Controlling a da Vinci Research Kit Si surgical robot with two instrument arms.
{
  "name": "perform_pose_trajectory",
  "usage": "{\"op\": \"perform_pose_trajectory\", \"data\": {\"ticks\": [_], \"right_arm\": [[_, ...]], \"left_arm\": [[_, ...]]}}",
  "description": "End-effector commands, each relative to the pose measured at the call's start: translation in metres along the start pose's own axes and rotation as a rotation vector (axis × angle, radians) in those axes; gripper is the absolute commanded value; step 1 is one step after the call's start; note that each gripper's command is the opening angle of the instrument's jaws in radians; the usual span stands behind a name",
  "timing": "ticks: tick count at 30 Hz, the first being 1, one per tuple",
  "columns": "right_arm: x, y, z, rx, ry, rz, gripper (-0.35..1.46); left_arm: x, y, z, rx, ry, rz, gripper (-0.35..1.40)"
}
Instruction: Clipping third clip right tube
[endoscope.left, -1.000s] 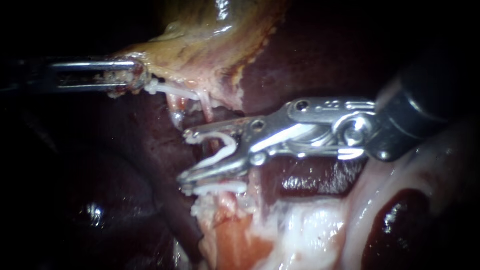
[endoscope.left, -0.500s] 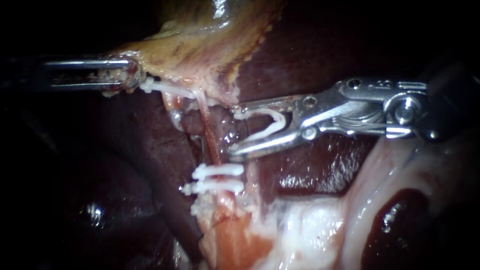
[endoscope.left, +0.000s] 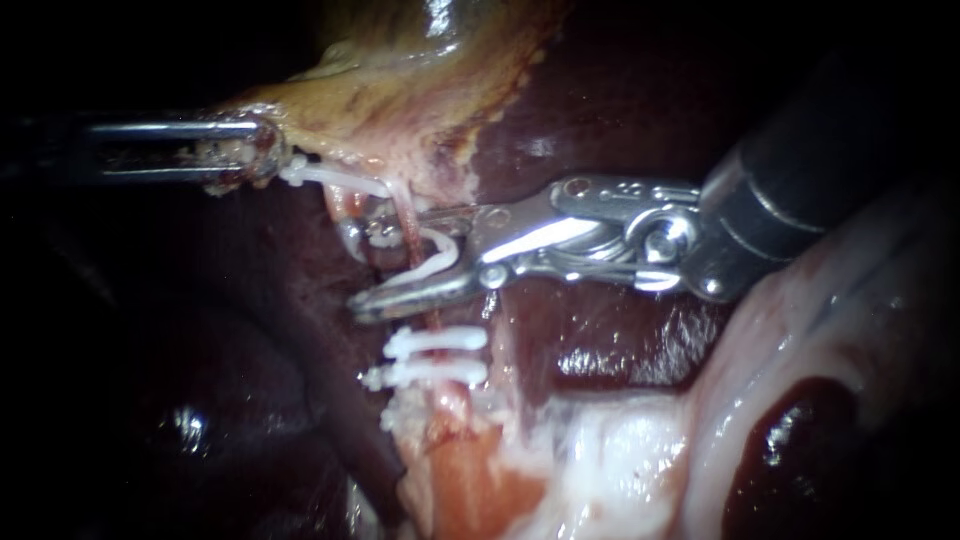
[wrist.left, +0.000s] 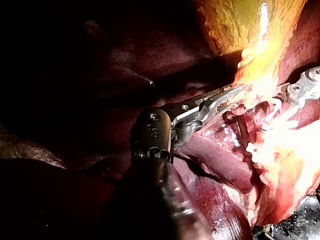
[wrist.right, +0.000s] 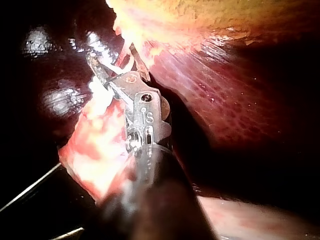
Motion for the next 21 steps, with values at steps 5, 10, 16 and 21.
{"op": "perform_pose_trajectory", "data": {"ticks": [5,10,16,21], "right_arm": [[0.0018,-0.0013,-0.0004,0.048,0.057,0.034,0.5],[0.0044,-0.0031,-0.001,0.112,0.123,0.077,0.49],[0.0061,-0.0042,-0.0016,0.141,0.148,0.101,0.47],[0.006,-0.004,-0.0019,0.144,0.145,0.131,0.41]], "left_arm": [[-0.0001,0.0,0.0001,0.001,0.001,0.0,-0.35],[-0.0001,0.0,0.0001,0.001,0.001,0.0,-0.35],[-0.0001,0.0,0.0001,0.001,0.001,0.0,-0.35],[-0.0001,0.0,0.0001,0.001,0.001,0.0,-0.35]]}}
